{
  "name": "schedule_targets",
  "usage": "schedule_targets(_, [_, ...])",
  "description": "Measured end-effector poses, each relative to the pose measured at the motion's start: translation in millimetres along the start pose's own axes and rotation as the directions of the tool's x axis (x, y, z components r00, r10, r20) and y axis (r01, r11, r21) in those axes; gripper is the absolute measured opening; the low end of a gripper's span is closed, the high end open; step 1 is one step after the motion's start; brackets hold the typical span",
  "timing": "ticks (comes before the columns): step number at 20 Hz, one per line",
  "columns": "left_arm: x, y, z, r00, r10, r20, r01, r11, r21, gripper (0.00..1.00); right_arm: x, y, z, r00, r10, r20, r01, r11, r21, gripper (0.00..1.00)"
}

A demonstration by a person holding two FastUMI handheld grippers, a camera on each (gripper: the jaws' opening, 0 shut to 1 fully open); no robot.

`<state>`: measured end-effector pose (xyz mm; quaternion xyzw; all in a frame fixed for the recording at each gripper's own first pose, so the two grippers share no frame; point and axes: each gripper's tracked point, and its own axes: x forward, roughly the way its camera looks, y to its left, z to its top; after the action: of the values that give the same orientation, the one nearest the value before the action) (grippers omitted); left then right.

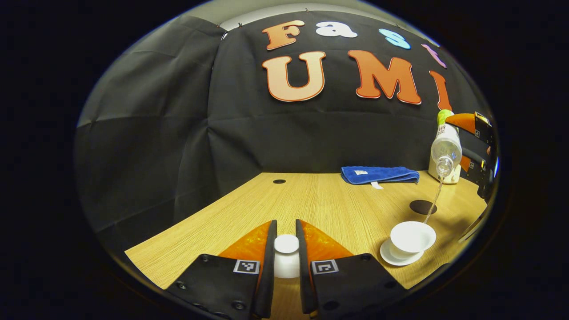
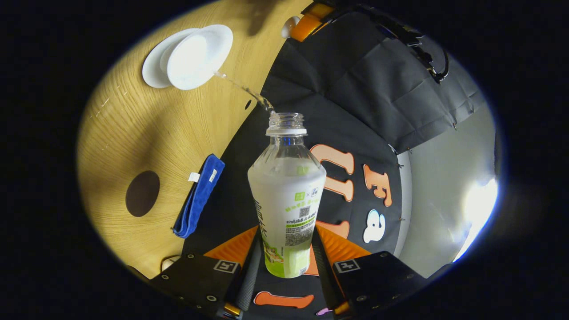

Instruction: Open the teacup lid with one hand, grasp the water bottle and pour water into the teacup with the other hand; after pouring, place the water bottle on the coaster and then close the teacup lid.

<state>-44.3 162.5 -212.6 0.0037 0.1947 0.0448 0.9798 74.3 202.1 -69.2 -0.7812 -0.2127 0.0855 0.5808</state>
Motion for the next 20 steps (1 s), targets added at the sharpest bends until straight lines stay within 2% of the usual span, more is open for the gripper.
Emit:
schedule_targets(10, [1,-9,-5,1.0,-0.02,-0.016,0.02,1.0,0.0,0.28,1,14,21,0.997,-0.04,0.071,0.044,0.997,-0.065,0.63])
schedule_targets(13, [-1,-14,-7,0.999,-0.024,-0.025,0.024,1.0,0.008,0.29,1,23,31,0.994,-0.03,0.101,0.041,0.993,-0.113,0.66])
schedule_targets(14, [-3,-14,-7,0.999,-0.027,-0.025,0.027,1.0,0.006,0.29,2,27,32,0.994,-0.03,0.109,0.043,0.992,-0.119,0.64])
schedule_targets(20, [-1,-19,-7,0.999,-0.036,-0.027,0.037,0.999,0.01,0.28,0,36,44,0.99,-0.026,0.142,0.048,0.988,-0.148,0.64])
